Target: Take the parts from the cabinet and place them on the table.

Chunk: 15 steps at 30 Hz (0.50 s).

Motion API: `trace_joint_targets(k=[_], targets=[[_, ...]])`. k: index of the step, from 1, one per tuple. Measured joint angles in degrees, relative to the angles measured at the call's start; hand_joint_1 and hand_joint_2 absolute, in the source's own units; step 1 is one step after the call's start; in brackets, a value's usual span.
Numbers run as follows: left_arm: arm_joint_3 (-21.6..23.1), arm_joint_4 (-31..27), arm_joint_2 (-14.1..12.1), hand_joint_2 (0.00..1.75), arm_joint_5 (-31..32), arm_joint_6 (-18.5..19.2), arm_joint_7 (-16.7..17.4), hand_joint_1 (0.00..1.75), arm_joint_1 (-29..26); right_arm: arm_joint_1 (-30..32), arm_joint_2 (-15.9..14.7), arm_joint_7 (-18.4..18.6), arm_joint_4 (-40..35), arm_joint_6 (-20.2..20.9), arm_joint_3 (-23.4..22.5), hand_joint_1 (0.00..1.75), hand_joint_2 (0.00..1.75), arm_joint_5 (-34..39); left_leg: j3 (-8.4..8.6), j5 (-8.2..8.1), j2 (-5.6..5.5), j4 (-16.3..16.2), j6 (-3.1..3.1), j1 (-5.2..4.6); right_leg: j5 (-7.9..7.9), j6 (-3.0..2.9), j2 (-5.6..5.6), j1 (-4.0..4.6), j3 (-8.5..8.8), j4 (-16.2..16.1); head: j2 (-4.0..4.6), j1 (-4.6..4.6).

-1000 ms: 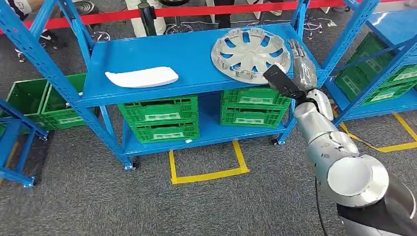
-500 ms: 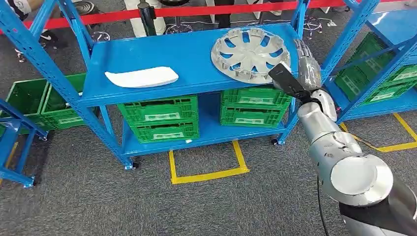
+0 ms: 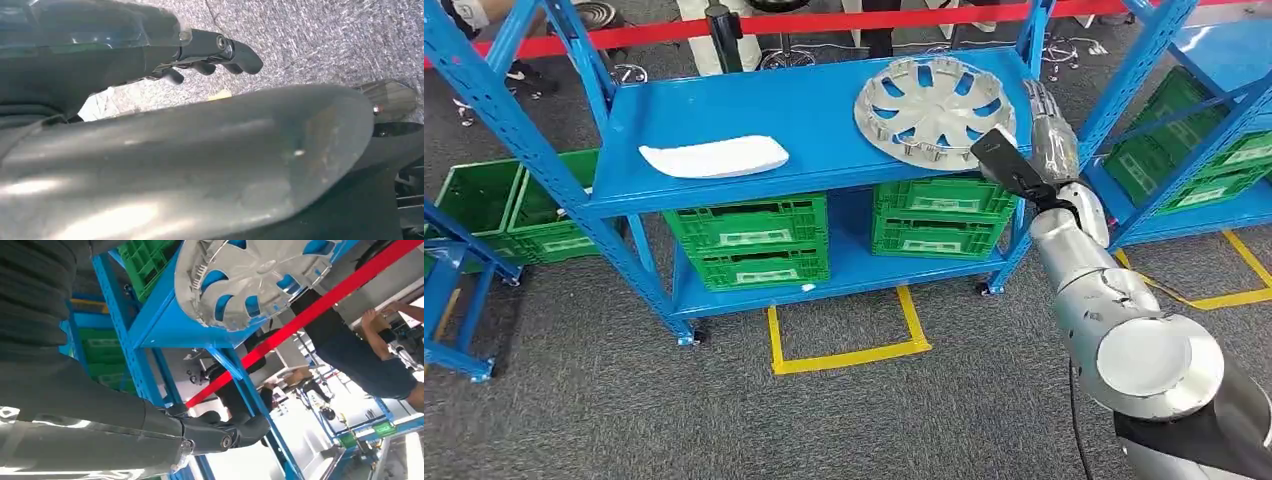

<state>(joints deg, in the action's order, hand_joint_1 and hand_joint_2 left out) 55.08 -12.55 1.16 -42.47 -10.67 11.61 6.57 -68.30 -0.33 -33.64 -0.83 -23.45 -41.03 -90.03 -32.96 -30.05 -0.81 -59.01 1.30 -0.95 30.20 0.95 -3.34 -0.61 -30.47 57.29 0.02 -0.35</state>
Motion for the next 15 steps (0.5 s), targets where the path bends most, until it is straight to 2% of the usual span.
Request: trace_joint_targets(k=[1,2,3,4,6,7,8,9,10,12,13,14,15], targets=[[0.0,0.0,0.0,0.00,0.0,0.0,0.0,0.00,0.0,0.0,0.0,0.0,0.0,0.0,0.0,0.00,1.75,0.0,0.00,0.03,0.04,0.0,0.09,0.00,-0.10,0.16,-0.10,-0.02,0.04,-0.2,0.00,0.00],[0.0,0.0,0.0,0.00,0.0,0.0,0.0,0.00,0.1,-0.1,0.0,-0.1,0.0,0.0,0.0,0.00,1.75,0.0,0.17,0.29,0.18,0.6,0.46,0.37,-0.11,0.35,-0.27,0.17,0.09,-0.3,0.00,0.00],[0.0,0.0,0.1,0.00,0.0,0.0,0.0,0.00,0.1,-0.1,0.0,-0.1,-0.1,0.0,0.0,0.00,1.75,0.0,0.51,0.61,0.59,1.2,0.77,0.74,0.45,0.57,0.65,0.12,-0.16,0.1,0.00,0.02],[0.0,0.0,0.1,0.00,0.0,0.0,-0.1,0.00,0.1,-0.3,0.0,-0.2,-0.3,0.0,0.0,0.00,1.75,0.0,0.67,0.57,0.71,1.4,0.94,0.74,1.51,0.82,2.00,0.24,-1.14,2.1,0.00,0.20],[0.0,0.0,0.2,0.00,0.0,0.0,-0.1,0.00,0.0,-0.5,0.1,-0.2,-0.3,0.0,0.0,0.00,1.75,0.0,0.79,0.42,1.20,1.4,1.12,0.79,5.06,1.15,2.72,0.04,-6.02,11.1,0.00,0.26],[0.0,0.0,0.2,0.00,0.0,0.0,-0.1,0.00,0.0,-0.2,0.1,-0.2,-0.3,0.0,0.0,0.00,1.75,0.0,0.92,0.22,1.47,1.4,1.13,0.86,6.28,1.33,2.84,0.00,-8.92,15.9,0.00,0.28],[0.0,0.0,0.2,0.00,0.0,0.0,-0.1,0.00,-0.1,0.0,0.1,-0.2,-0.3,0.0,0.0,0.00,1.75,0.0,1.16,0.01,1.63,1.4,1.02,0.90,6.06,1.42,2.93,-0.08,-10.58,18.1,0.00,0.35],[0.0,0.0,0.2,0.00,0.0,0.0,-0.1,0.00,-0.1,0.2,0.1,-0.2,-0.3,0.0,0.0,0.00,1.75,0.0,1.57,-0.27,1.75,1.4,0.86,0.94,4.33,1.45,3.02,-0.19,-10.90,17.5,0.00,0.35],[0.0,0.0,0.2,0.00,0.0,0.0,-0.2,0.00,-0.1,0.2,0.1,-0.2,-0.3,0.0,0.0,0.00,1.75,0.0,2.13,-0.68,1.84,1.4,0.67,0.96,1.32,1.43,3.07,-0.34,-10.01,14.5,0.00,0.35],[0.0,0.0,0.3,0.00,0.0,0.0,-0.2,0.00,0.0,0.1,0.0,-0.2,-0.4,0.0,0.0,0.00,1.75,0.0,3.43,-1.65,2.04,1.4,0.15,1.02,-5.55,1.25,3.41,-0.51,-6.39,4.5,0.00,0.35],[0.0,0.0,0.3,0.00,0.0,-0.1,-0.3,0.00,-0.1,0.1,0.0,-0.2,-0.4,0.0,0.0,0.00,1.75,0.0,3.38,-1.95,2.12,1.6,-0.23,0.96,-4.56,1.15,3.67,-0.30,-5.68,3.6,0.00,0.22],[0.0,0.0,0.3,0.00,0.0,0.0,-0.3,0.00,0.1,0.0,0.0,-0.2,-0.4,0.0,0.0,0.00,1.75,0.0,3.30,-2.14,2.23,1.2,-0.62,0.88,-4.38,0.83,3.55,0.01,-5.02,2.1,0.00,0.35],[0.0,0.0,0.4,0.00,0.0,0.0,-0.3,0.00,0.1,0.1,0.0,-0.2,-0.5,-0.1,0.0,0.00,1.75,0.0,2.93,-2.10,2.35,1.3,-0.94,0.89,-3.18,0.12,3.49,0.13,-4.71,1.3,0.00,0.38]])
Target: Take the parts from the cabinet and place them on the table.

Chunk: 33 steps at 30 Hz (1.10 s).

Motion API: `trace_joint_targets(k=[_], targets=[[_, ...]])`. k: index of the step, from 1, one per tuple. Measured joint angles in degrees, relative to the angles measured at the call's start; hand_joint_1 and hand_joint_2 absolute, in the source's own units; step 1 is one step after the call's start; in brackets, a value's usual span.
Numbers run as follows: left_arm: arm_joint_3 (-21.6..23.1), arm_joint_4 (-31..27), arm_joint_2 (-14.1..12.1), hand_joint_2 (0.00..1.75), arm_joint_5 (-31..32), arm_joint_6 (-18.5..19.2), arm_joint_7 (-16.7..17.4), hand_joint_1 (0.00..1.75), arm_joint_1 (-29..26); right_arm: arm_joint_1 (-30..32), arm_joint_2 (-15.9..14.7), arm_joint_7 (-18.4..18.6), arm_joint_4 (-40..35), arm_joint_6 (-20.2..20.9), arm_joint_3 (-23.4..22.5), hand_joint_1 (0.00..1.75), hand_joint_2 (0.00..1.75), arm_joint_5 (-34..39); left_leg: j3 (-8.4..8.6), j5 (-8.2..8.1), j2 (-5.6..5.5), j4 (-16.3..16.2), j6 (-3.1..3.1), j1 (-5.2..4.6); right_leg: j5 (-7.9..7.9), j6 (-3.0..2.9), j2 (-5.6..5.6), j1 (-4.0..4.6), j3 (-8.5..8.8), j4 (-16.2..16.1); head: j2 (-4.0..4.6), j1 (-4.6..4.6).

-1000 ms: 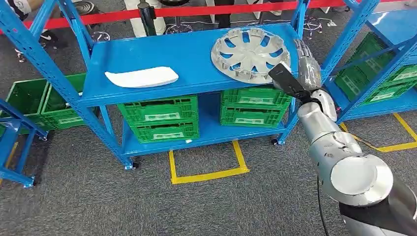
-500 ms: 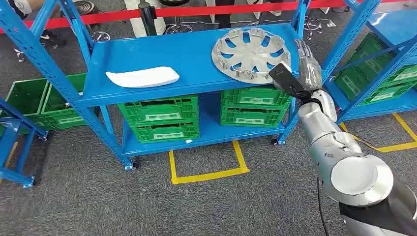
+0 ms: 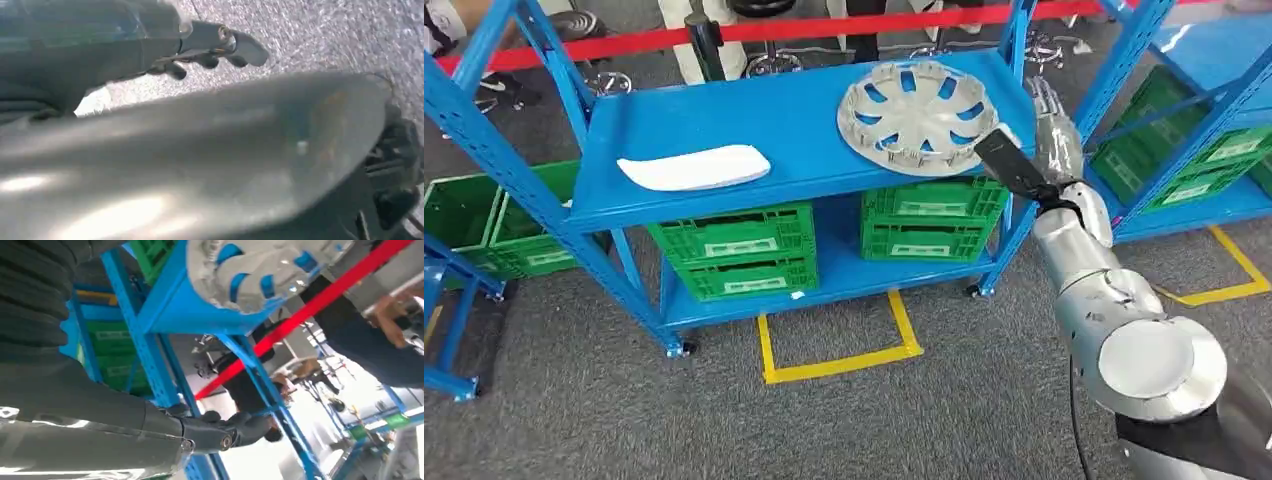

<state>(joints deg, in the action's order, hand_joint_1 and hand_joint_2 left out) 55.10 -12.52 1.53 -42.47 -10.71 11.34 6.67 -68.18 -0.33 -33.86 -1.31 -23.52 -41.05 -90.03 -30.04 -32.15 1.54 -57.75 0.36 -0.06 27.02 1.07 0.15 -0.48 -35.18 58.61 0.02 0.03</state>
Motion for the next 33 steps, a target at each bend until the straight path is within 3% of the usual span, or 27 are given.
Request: trace_joint_targets(k=[2,3,4,5,7,8,9,10,12,14,16,18,19,20,23,24,25,26,28,29,30,31,33], targets=[[0.0,0.0,0.0,0.00,0.0,0.0,0.1,0.00,0.0,0.2,0.0,0.0,0.0,0.0,0.0,0.00,1.75,0.0,0.29,-0.23,0.28,0.5,-0.50,0.03,0.23,-0.49,-0.33,0.07,-0.06,-0.1,0.00,-0.29],[0.0,0.0,0.0,0.00,0.0,0.0,0.1,0.00,0.0,0.1,0.0,0.0,0.0,-0.1,-0.1,0.00,1.75,0.0,0.25,-0.96,0.05,0.3,-0.96,0.13,0.27,-0.75,-0.37,-0.42,0.57,-0.6,0.00,-0.27],[0.0,0.0,0.0,0.00,0.0,0.0,0.1,0.00,0.0,0.0,0.0,-0.1,-0.1,-0.2,-0.1,0.00,1.75,0.0,-0.13,-1.39,-0.98,-1.2,-1.26,0.17,0.50,-1.03,-0.38,-0.45,1.00,-0.9,0.00,-0.46],[0.0,0.0,0.0,0.00,0.0,0.0,0.0,0.00,0.1,-0.2,-0.1,-0.1,-0.1,-0.3,-0.2,0.00,1.75,0.0,-2.07,-2.72,-1.51,-4.6,-1.46,0.24,0.72,-1.36,-0.32,-0.47,1.33,-0.9,0.00,-0.60],[0.0,0.0,0.0,0.00,0.0,0.0,0.0,0.00,0.0,0.0,0.1,-0.1,-0.1,-0.3,-0.2,0.00,1.75,0.0,-8.52,-5.58,-1.70,-14.5,-1.79,0.46,1.47,-1.65,-0.46,-0.38,1.99,-1.0,0.00,-0.81],[0.0,0.0,0.0,0.00,0.0,0.0,0.0,0.00,-0.1,0.3,0.1,-0.1,0.0,-0.3,-0.2,0.00,1.75,0.0,-11.06,-5.55,-1.69,-17.4,-1.79,0.47,1.94,-1.64,-0.55,-0.35,2.51,-1.0,0.00,-0.88],[0.0,0.0,0.0,0.00,0.0,0.0,0.1,0.00,-0.2,0.6,0.1,-0.1,0.0,-0.4,-0.3,0.00,1.75,0.0,-12.23,-4.00,-1.65,-17.4,-1.75,0.47,2.43,-1.57,-0.67,-0.34,3.15,-1.0,0.00,-0.90],[0.0,0.0,0.0,0.00,0.0,0.0,0.1,0.00,-0.2,0.6,0.1,-0.1,0.0,-0.4,-0.3,0.00,1.75,0.0,-12.22,-1.15,-1.61,-15.3,-1.62,0.49,3.01,-1.45,-0.76,-0.35,3.96,-1.0,0.00,-0.90],[0.0,0.0,0.0,0.00,0.0,0.0,0.0,0.00,-0.2,0.5,0.1,-0.2,0.0,-0.4,-0.3,0.00,1.75,0.0,-9.51,6.99,-1.61,-6.0,-1.14,0.50,4.44,-1.12,-0.84,-0.36,6.03,-1.0,0.00,-0.97],[0.0,0.0,-0.1,0.00,0.0,0.0,0.0,0.00,-0.3,0.4,0.0,-0.2,0.0,-0.5,-0.3,0.00,1.75,0.0,-7.96,6.94,-1.84,-3.8,-0.74,0.01,5.33,-0.40,-0.96,-0.17,7.00,-1.3,0.00,-0.79],[0.0,0.0,-0.1,0.00,0.0,-0.1,0.1,0.00,-0.1,0.4,0.1,-0.2,0.0,-0.5,-0.4,0.00,1.75,0.0,-6.77,4.94,-1.70,-1.9,-0.07,-0.11,5.30,0.12,-1.09,-0.34,6.98,-1.6,0.00,-0.81],[0.0,0.1,-0.1,0.00,0.0,-0.1,0.1,0.00,-0.1,0.3,0.0,-0.2,0.0,-0.6,-0.4,0.00,1.75,0.0,-5.96,4.45,-1.71,-1.2,0.67,0.18,5.10,0.68,-1.08,-0.29,6.82,-1.1,0.00,-0.82],[0.0,0.1,-0.2,0.00,0.0,-0.1,0.1,0.00,-0.2,0.2,0.2,-0.3,0.0,-0.6,-0.4,0.00,1.75,0.0,-5.08,4.30,-1.67,-0.7,0.98,0.39,5.20,0.87,-0.74,-0.37,6.03,1.1,0.00,-0.64],[0.0,0.1,-0.1,0.00,0.0,-0.1,0.1,0.00,-0.2,0.1,0.2,-0.3,0.0,-0.6,-0.4,0.00,1.75,0.0,-4.51,4.03,-1.62,-0.4,1.37,0.37,6.04,1.08,-0.59,-0.41,4.14,4.6,0.00,-0.45],[0.1,0.2,0.0,0.00,0.0,-0.1,0.1,0.00,-0.2,0.7,0.2,-0.3,0.0,-0.5,-0.4,0.00,1.75,0.0,-2.91,2.68,-1.59,-0.3,1.65,0.39,10.17,1.60,-0.54,-0.44,-3.63,15.4,0.00,-0.18],[0.1,0.2,0.0,0.00,0.0,-0.1,0.1,0.00,-0.3,1.0,0.2,-0.3,0.0,-0.5,-0.4,0.00,1.75,0.0,-2.14,2.09,-1.58,-0.4,1.62,0.37,10.06,1.61,-0.53,-0.43,-5.26,16.1,0.00,-0.18],[0.1,0.2,0.0,0.00,0.0,-0.1,0.1,0.00,-0.4,1.1,0.2,-0.3,0.0,-0.5,-0.4,0.00,1.75,0.0,-1.38,1.51,-1.56,-0.3,1.60,0.32,8.62,1.47,-0.52,-0.41,-5.60,14.7,0.00,-0.16],[0.1,0.3,0.0,0.00,0.0,-0.1,0.1,0.00,-0.4,1.1,0.2,-0.3,0.0,-0.5,-0.4,0.00,1.75,0.0,-0.35,0.82,-1.56,-0.3,1.51,0.20,5.40,1.15,-0.50,-0.39,-5.10,11.2,0.00,-0.12],[0.1,0.3,0.1,0.00,0.0,-0.1,0.1,0.00,-0.4,0.9,0.0,-0.3,0.0,-0.5,-0.4,0.00,1.75,0.0,1.44,-0.51,-1.51,-0.3,1.28,0.02,-3.28,0.01,-0.46,-0.05,-3.50,2.1,0.00,-0.09],[0.1,0.3,0.2,0.00,0.0,-0.1,0.1,0.00,-0.4,1.2,-0.1,-0.2,0.0,-0.5,-0.4,0.00,1.75,0.0,1.93,-0.87,-1.45,-0.3,0.95,-0.02,-2.59,-0.41,-0.39,0.30,-3.75,2.1,0.00,-0.51],[0.1,0.3,0.2,0.00,0.1,-0.1,0.1,0.00,-0.3,1.2,-0.2,-0.1,0.0,-0.4,-0.4,0.00,1.75,0.0,1.54,-1.15,-1.52,0.0,0.53,0.17,-1.42,-0.72,-0.36,0.53,-3.27,0.7,0.00,-0.28],[0.1,0.3,0.2,0.00,0.0,-0.1,0.1,0.00,-0.3,1.2,-0.2,-0.1,0.0,-0.5,-0.4,0.00,1.75,0.0,1.82,-1.55,-1.39,0.1,0.02,0.15,-2.65,-0.69,-0.42,0.55,-3.18,0.7,0.00,0.17],[0.1,0.3,0.4,0.00,0.1,-0.1,0.2,0.00,-0.3,0.7,-0.3,0.0,0.0,-0.5,-0.4,0.00,1.75,0.0,2.85,-1.30,-1.32,0.0,-0.47,-0.02,-2.13,-1.31,-0.58,0.21,-1.93,-0.3,0.00,0.10]])
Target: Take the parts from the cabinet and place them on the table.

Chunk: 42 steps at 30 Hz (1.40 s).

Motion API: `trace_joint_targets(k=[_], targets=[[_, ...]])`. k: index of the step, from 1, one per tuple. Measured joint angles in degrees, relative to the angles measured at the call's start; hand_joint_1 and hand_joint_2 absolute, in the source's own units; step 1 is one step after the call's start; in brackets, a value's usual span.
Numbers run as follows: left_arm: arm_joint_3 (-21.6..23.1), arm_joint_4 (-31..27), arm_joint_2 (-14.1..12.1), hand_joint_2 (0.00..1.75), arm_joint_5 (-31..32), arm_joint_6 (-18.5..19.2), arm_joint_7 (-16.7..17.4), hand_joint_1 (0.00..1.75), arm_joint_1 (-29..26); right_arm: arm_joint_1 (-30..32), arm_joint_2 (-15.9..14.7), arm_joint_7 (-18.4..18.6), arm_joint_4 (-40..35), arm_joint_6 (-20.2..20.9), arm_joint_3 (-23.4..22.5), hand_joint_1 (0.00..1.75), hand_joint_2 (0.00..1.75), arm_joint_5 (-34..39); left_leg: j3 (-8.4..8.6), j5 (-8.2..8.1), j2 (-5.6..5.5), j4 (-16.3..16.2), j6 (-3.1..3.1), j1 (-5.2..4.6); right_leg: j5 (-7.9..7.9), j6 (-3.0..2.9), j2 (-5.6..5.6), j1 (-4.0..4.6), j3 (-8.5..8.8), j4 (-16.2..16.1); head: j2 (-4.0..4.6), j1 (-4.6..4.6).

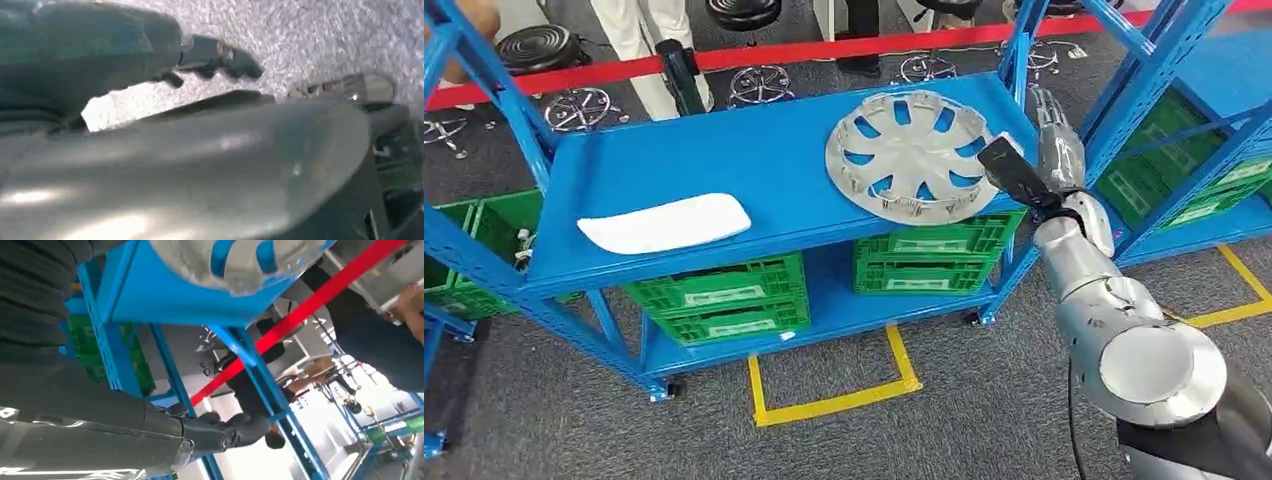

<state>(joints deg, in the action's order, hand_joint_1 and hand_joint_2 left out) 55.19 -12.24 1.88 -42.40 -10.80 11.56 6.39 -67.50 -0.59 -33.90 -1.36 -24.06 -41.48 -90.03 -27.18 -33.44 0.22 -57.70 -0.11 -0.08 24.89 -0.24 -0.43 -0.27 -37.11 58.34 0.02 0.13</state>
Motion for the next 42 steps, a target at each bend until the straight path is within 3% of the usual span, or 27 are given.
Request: trace_joint_targets(k=[2,4,6,7,8,10,11,12,14,17,19,20,22,24,25,26,27,29,30,31,36,37,39,40,42], targets=[[0.0,0.0,-0.1,0.00,0.0,0.0,-0.1,0.00,0.2,-0.4,0.0,0.0,0.0,0.0,0.0,0.00,1.75,0.0,-1.67,-0.49,-0.19,-3.8,-0.57,0.19,0.28,-0.42,0.14,-0.25,1.60,-1.1,0.00,-0.40],[0.0,0.0,-0.1,0.00,0.0,0.0,-0.1,0.00,0.3,-0.6,0.0,0.0,0.0,0.0,-0.1,0.00,1.75,0.0,-7.24,-3.01,-0.30,-11.7,-1.23,0.58,0.84,-0.65,0.13,-0.24,2.12,-1.1,0.00,-0.61],[0.0,0.0,-0.1,0.00,0.0,0.0,-0.1,0.00,0.3,-0.2,0.0,0.0,0.1,0.0,-0.2,0.00,1.75,0.0,-12.08,-5.47,-0.31,-16.6,-1.63,0.63,1.74,-0.57,0.08,-0.26,3.00,-1.1,0.00,-0.66],[0.0,0.0,-0.1,0.00,0.0,0.0,0.1,0.00,0.2,0.0,0.0,0.0,0.1,0.0,-0.2,0.00,1.75,0.0,-13.22,-4.67,-0.28,-16.0,-1.75,0.67,2.26,-0.47,0.06,-0.28,3.69,-1.1,0.00,-0.77],[0.0,0.0,-0.2,0.00,0.0,0.0,0.1,0.00,0.2,0.2,0.0,0.1,0.1,0.0,-0.2,0.00,1.75,0.0,-13.30,-2.76,-0.26,-14.2,-1.71,0.70,2.73,-0.36,0.05,-0.29,4.29,-1.1,0.00,-0.77],[0.0,0.0,-0.3,0.00,0.0,0.0,0.1,0.00,0.1,0.1,0.1,0.2,0.1,0.1,-0.2,0.00,1.75,0.0,-11.11,5.76,-0.17,-5.3,-1.56,0.76,3.99,0.05,0.10,-0.36,5.94,-0.9,0.00,-0.79],[0.0,0.0,-0.3,0.00,0.0,0.0,0.1,0.00,0.0,0.2,0.2,0.3,0.1,0.1,-0.2,0.00,1.75,0.0,-10.31,8.61,-0.20,-2.0,-1.41,0.73,4.58,0.35,0.15,-0.40,6.31,-0.9,0.00,-0.81],[0.0,0.0,-0.3,0.00,0.0,0.0,0.1,0.00,0.1,0.1,0.2,0.4,0.1,0.1,-0.2,0.00,1.75,0.0,-10.71,6.64,-0.10,-1.6,-1.09,0.36,4.75,0.65,0.03,-0.29,6.44,-0.8,0.00,-0.77],[0.0,0.0,-0.3,0.00,0.0,0.0,0.1,0.00,0.1,0.3,0.2,0.6,0.1,0.2,-0.3,0.00,1.75,0.0,-10.36,7.49,-0.16,-1.6,0.17,0.09,5.26,1.46,0.10,-0.33,6.37,-1.0,0.00,-0.55],[0.0,0.0,-0.3,0.00,-0.1,0.0,0.1,0.00,0.2,-0.1,0.3,0.6,0.0,0.2,-0.3,0.00,1.75,0.0,-9.11,7.25,-0.16,-1.0,1.05,0.47,6.42,2.39,0.17,-0.54,6.95,-0.4,0.00,-0.66],[0.1,0.0,-0.3,0.00,-0.1,0.0,0.1,0.00,0.3,-0.5,0.3,0.6,0.0,0.2,-0.3,0.00,1.75,0.0,-8.60,6.81,-0.14,-0.9,1.68,0.48,9.05,2.68,0.16,-0.63,3.86,5.5,0.00,-0.44],[0.1,0.0,-0.3,0.00,-0.1,0.0,0.1,0.00,0.3,-0.3,0.3,0.6,0.0,0.3,-0.3,0.00,1.75,0.0,-8.23,6.37,-0.15,-0.9,1.82,0.48,11.39,2.90,0.16,-0.64,-0.21,12.3,0.00,-0.28],[0.2,0.0,-0.3,0.00,-0.1,0.0,0.1,0.00,0.2,0.2,0.3,0.9,0.1,0.9,-0.3,0.00,1.75,0.0,-7.57,5.83,-0.15,-1.0,1.79,0.44,12.32,2.99,0.18,-0.64,-4.46,18.1,0.00,-0.18],[0.2,0.0,-0.3,0.00,-0.1,0.0,0.1,0.00,0.0,0.7,0.3,1.2,0.1,1.2,-0.3,0.00,1.75,0.0,-6.59,5.20,-0.15,-1.0,1.65,0.38,8.39,2.69,0.17,-0.63,-4.32,15.2,0.00,-0.09],[0.2,0.0,-0.3,0.00,-0.1,0.0,0.0,0.00,0.1,0.6,0.4,1.3,0.1,1.3,-0.3,0.00,1.75,0.0,-5.92,4.77,-0.16,-1.0,1.47,0.35,4.02,2.35,0.17,-0.59,-2.18,9.3,0.00,-0.07],[0.2,0.0,-0.3,0.00,-0.1,0.0,-0.1,0.00,0.2,0.4,0.4,1.3,0.1,1.3,-0.3,0.00,1.75,0.0,-5.39,4.40,-0.16,-1.0,1.24,0.33,0.61,1.99,0.17,-0.54,0.07,3.6,0.00,-0.04],[0.2,0.0,-0.3,0.00,-0.1,0.0,-0.2,0.00,0.2,0.4,0.5,1.3,0.0,1.3,-0.3,0.00,1.75,0.0,-5.35,4.14,-0.09,-0.9,1.03,0.38,0.17,1.77,0.12,-0.43,1.19,1.0,0.00,-0.04],[0.2,0.0,-0.3,0.00,-0.1,0.0,-0.3,0.00,0.3,0.3,0.6,1.6,0.0,1.4,-0.3,0.00,1.75,0.0,-5.62,4.02,-0.05,-0.9,0.38,0.24,0.93,1.33,0.16,-0.01,1.71,0.0,0.00,0.07],[0.2,0.0,-0.3,0.00,-0.2,0.0,-0.3,0.00,0.3,0.5,0.7,1.7,0.1,1.4,-0.3,0.00,1.75,0.0,-5.58,3.51,0.04,-1.0,0.63,0.05,0.85,1.42,0.10,-0.09,1.75,-0.5,0.00,-0.04],[0.2,0.0,-0.3,0.00,-0.3,0.0,-0.3,0.00,0.3,0.6,0.9,1.7,0.1,1.6,-0.3,0.00,1.75,0.0,-5.47,3.77,0.07,-0.8,1.26,0.08,0.89,1.45,0.07,-0.07,1.76,-0.4,0.00,-0.07],[0.2,0.0,-0.3,0.00,-0.4,0.0,-0.3,0.00,0.3,0.6,0.9,1.7,0.1,2.3,-0.3,0.00,1.75,0.0,-5.01,3.83,0.20,-0.1,1.02,0.07,1.10,1.10,-0.07,-0.05,1.74,-0.4,0.00,-0.20],[0.2,0.0,-0.3,0.00,-0.5,0.0,-0.3,0.00,0.3,0.6,1.0,1.9,0.1,2.5,-0.3,1.75,1.75,0.0,-4.94,3.86,0.19,0.1,0.94,0.07,1.15,1.03,-0.06,-0.05,1.74,-0.4,0.00,-0.20],[0.2,0.0,-0.3,0.00,-0.6,0.0,-0.2,0.00,0.3,0.7,1.4,2.5,0.1,3.0,-0.3,1.75,1.75,0.0,-4.86,3.90,0.18,0.3,0.61,0.08,1.22,0.91,-0.03,-0.05,1.75,-0.3,0.00,-0.20],[0.2,0.0,-0.3,0.00,-0.6,0.0,-0.2,0.00,0.3,0.7,1.6,2.5,0.1,3.0,-0.3,0.00,1.75,0.0,-4.84,3.91,0.17,0.3,0.40,0.09,1.24,0.89,-0.04,-0.05,1.75,-0.3,0.00,-0.20],[0.2,0.0,-0.3,0.00,-0.7,0.0,-0.2,0.00,0.3,0.7,2.1,2.7,0.1,3.1,-0.2,0.00,1.75,0.0,-4.84,3.95,0.18,0.3,0.28,0.09,1.26,0.85,-0.04,-0.04,1.75,-0.3,0.00,-0.20]])
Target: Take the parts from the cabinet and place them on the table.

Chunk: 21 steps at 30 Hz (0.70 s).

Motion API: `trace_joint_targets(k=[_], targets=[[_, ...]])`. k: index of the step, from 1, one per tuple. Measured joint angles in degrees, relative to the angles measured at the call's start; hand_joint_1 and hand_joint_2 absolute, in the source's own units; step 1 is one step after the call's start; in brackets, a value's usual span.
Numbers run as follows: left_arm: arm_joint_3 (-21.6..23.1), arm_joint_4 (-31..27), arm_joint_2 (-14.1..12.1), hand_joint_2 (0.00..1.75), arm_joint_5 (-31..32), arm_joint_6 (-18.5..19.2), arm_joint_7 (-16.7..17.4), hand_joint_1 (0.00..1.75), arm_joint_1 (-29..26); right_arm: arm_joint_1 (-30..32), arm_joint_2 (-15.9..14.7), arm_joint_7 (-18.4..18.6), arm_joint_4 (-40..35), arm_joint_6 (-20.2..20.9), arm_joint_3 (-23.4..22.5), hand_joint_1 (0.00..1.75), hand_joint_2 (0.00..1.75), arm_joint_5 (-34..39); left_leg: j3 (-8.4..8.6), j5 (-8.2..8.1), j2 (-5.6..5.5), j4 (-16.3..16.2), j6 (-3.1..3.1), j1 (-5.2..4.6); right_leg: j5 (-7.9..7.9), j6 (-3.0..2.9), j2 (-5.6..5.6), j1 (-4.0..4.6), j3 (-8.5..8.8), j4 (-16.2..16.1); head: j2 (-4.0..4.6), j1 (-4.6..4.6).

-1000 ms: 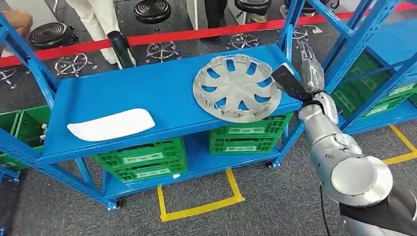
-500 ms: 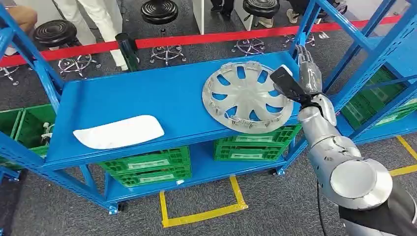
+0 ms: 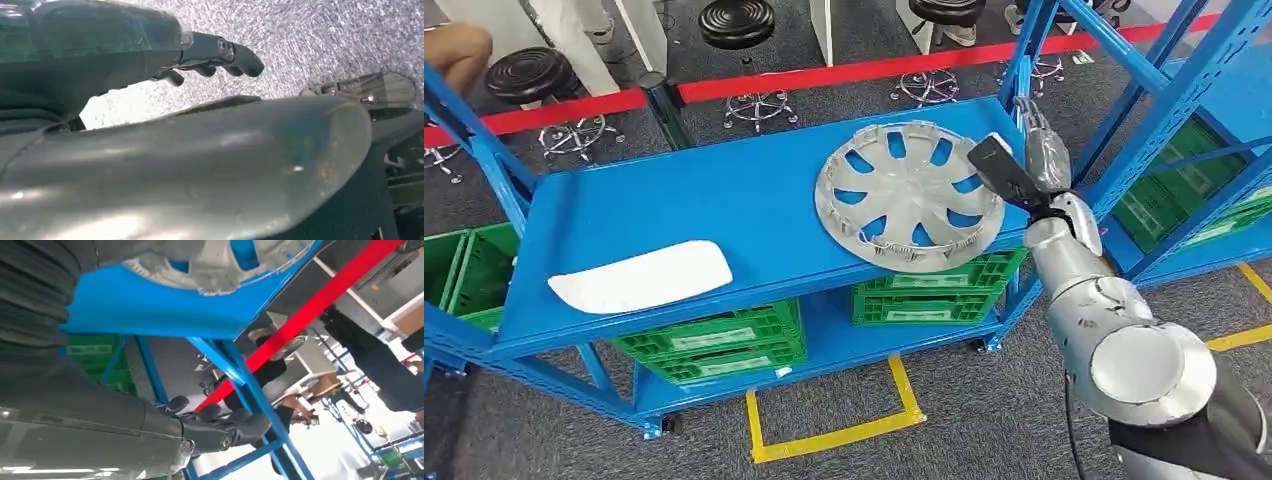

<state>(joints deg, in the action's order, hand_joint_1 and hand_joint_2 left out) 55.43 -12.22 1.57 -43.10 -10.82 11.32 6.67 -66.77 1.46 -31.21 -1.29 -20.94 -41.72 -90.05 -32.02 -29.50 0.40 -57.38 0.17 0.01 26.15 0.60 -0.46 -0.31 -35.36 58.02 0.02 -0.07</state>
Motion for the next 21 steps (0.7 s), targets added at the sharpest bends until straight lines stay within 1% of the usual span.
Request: trace_joint_targets(k=[1,2,19,21], targets=[[0.0,0.0,0.0,0.00,0.0,0.0,0.0,0.00,0.0,0.0,0.1,0.0,0.0,0.0,0.0,0.00,1.75,0.0,0.00,0.02,0.00,0.0,-0.06,0.00,0.00,0.00,0.01,0.00,0.00,0.0,0.00,0.00],[0.0,0.0,0.0,0.00,-0.1,0.0,0.0,0.00,0.0,0.0,0.3,0.1,0.0,0.1,0.0,0.00,1.75,0.0,-0.01,0.00,-0.01,0.0,-0.29,0.00,0.01,-0.02,0.02,-0.01,0.00,0.0,0.00,0.00],[0.0,0.0,0.0,0.00,-0.2,0.0,0.1,0.00,0.0,0.1,1.7,0.2,0.0,0.4,0.1,0.00,1.75,0.0,0.00,-0.05,-0.30,0.0,-0.24,-0.09,0.02,-0.01,0.16,-0.14,0.40,-0.5,0.00,0.00],[0.0,0.0,0.0,0.00,-0.3,0.0,0.1,0.00,0.0,0.1,1.9,0.3,0.0,1.0,0.5,0.00,1.75,0.0,0.01,-0.06,-0.28,0.0,-0.23,-0.09,0.02,-0.01,0.17,-0.14,0.43,-0.5,0.00,0.00]])
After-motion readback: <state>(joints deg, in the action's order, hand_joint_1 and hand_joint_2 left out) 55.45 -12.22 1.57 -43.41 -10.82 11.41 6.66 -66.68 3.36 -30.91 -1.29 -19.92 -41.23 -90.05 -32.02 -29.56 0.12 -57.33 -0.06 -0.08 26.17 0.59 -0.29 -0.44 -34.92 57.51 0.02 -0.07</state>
